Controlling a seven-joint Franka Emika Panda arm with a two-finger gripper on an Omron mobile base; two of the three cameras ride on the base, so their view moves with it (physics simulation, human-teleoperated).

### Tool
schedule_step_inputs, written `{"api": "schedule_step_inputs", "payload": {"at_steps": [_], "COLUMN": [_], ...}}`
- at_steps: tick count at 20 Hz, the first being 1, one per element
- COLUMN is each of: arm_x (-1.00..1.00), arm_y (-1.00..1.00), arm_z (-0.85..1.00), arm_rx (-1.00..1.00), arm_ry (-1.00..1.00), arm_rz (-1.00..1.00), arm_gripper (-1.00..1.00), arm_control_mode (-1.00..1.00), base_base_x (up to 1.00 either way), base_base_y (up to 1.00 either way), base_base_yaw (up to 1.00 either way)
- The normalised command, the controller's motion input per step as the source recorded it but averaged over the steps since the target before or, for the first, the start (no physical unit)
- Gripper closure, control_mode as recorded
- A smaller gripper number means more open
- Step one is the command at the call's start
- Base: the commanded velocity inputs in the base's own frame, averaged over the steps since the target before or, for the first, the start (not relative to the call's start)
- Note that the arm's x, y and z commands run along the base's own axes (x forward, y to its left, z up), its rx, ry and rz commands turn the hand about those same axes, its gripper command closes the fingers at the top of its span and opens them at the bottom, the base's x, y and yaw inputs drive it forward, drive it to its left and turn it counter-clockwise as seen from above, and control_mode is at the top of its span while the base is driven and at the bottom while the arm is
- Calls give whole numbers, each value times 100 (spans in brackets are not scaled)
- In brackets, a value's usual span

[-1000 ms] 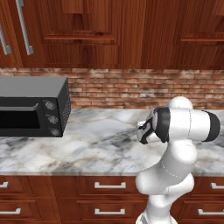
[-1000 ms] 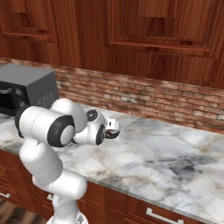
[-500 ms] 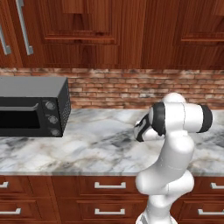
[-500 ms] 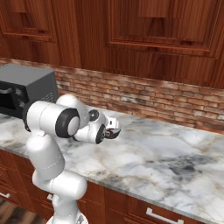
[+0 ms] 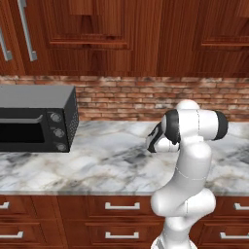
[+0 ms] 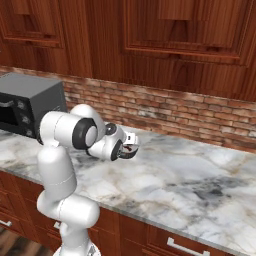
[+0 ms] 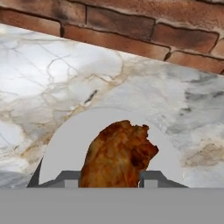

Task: Take the chicken drumstick from the fridge and place it on the digital scale on the counter by the fridge. Wait a few seconds for a reading, then move it to the plate on the dining counter.

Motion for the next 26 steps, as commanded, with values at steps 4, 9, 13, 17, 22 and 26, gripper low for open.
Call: {"api": "schedule_step_inputs", "payload": {"at_steps": [4,9,13,17,22,26], "arm_x": [7,6,-16,-31,-29,-45], "arm_y": [-2,-4,-11,-4,0,0], "arm_z": [-14,-8,4,32,60,76], "arm_rx": [0,0,0,2,5,10], "arm_ry": [2,1,0,-3,-5,-4], "arm_rz": [0,0,0,0,0,0], "arm_gripper": [-100,-100,-100,-100,-100,-100], "arm_control_mode": [-100,-100,-100,-100,-100,-100], "base_base_x": [0,0,0,0,0,0], "base_base_y": [0,0,0,0,0,0], "base_base_yaw": [0,0,0,0,0,0]}}
